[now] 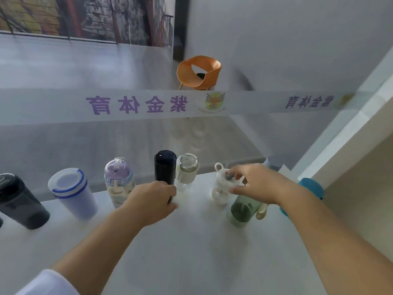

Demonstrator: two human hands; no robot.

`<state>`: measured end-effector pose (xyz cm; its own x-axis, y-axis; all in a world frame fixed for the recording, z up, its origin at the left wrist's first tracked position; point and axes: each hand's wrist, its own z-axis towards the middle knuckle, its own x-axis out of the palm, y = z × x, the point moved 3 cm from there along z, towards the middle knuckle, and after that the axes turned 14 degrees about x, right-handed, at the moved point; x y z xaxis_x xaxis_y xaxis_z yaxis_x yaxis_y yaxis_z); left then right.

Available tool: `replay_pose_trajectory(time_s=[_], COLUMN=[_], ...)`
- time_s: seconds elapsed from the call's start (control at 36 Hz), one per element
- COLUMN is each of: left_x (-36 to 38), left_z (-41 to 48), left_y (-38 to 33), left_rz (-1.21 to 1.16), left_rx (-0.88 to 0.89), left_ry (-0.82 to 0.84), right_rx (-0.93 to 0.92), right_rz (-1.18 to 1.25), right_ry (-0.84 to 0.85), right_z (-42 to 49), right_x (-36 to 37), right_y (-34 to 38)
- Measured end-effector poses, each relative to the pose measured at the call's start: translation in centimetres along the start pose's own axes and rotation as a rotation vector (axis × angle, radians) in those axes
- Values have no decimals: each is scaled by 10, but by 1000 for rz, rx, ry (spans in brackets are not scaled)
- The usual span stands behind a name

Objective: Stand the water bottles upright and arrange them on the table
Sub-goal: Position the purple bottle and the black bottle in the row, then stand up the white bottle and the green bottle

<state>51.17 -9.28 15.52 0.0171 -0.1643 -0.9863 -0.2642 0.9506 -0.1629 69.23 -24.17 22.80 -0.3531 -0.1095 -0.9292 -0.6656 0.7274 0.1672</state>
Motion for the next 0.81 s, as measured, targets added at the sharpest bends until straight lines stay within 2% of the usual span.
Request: replay_pose_trajectory(time_s=[0.14,0.28,0.61,0.81], left_x=[-1,3,7,15], left_z=[34,65,123,150], left_y=[-8,-14,-20,-10], left_rz=[3,-45,-90,-95], left_rx=[-40,-122,-247,-317], left_ry=[-6,-23,-82,-48], right_rx=[-82,-150,-302,-379], right_rz=[-21,-79,-233,-297], right_ry=[-90,-77,126,229], right_z=[23,57,140,179], right_x=[-21,-34,-29,-4], right_y=[-21,-40,-57,-45])
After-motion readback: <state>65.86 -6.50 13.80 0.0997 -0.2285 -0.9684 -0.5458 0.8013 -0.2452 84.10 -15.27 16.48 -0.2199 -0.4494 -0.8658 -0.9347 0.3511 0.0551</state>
